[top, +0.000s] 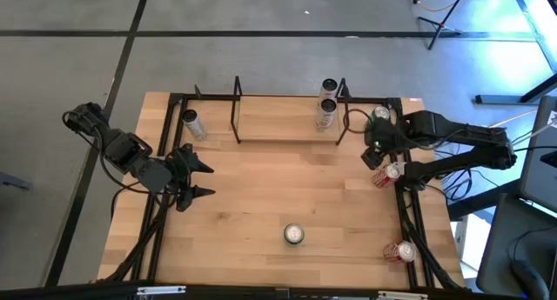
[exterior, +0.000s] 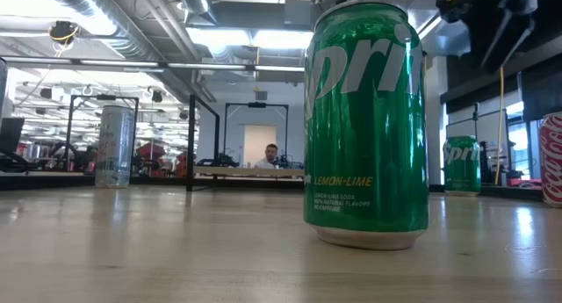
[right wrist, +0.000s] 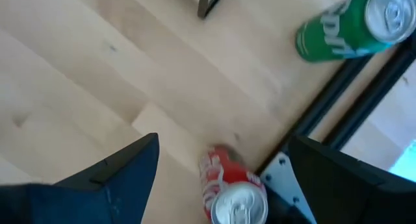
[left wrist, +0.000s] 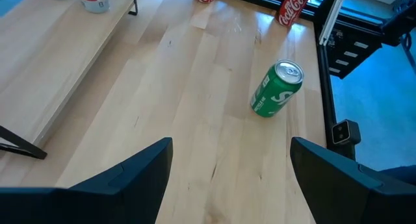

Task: Place canned beverage on shelf
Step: Put the red soda can on the shelf

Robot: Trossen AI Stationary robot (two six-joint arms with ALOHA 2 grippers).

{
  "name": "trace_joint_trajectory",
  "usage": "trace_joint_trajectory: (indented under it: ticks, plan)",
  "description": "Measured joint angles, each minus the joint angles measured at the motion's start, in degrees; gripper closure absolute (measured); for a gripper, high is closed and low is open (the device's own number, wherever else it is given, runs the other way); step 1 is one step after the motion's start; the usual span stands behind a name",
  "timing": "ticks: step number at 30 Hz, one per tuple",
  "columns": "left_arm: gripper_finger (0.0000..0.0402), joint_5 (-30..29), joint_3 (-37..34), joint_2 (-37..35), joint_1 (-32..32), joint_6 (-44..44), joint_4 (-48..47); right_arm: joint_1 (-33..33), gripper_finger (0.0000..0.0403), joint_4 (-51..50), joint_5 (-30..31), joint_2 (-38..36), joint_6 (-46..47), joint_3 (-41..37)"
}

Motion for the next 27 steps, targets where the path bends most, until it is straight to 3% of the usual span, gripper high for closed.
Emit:
trace_joint_trajectory:
  ticks: [7, 20, 27]
  plan:
    - [0.0104, -0.92, -0.02, 0.00, -0.02, -0.01, 0.00, 2.44, 0.0075, -2.25, -1.93, 0.07, 4.26, -1.54]
    - [0.0104, -0.90, -0.01, 0.01, -0.01, -0.09, 0.00, 2.42, 0.0075, -2.30, -7.47, 0.04, 4.35, -15.02]
    - [0.0104, -0.97, 0.00, 0.00, -0.01, -0.04, 0.00, 2.42, 0.0075, -2.14, -8.04, 0.04, 4.30, -18.65]
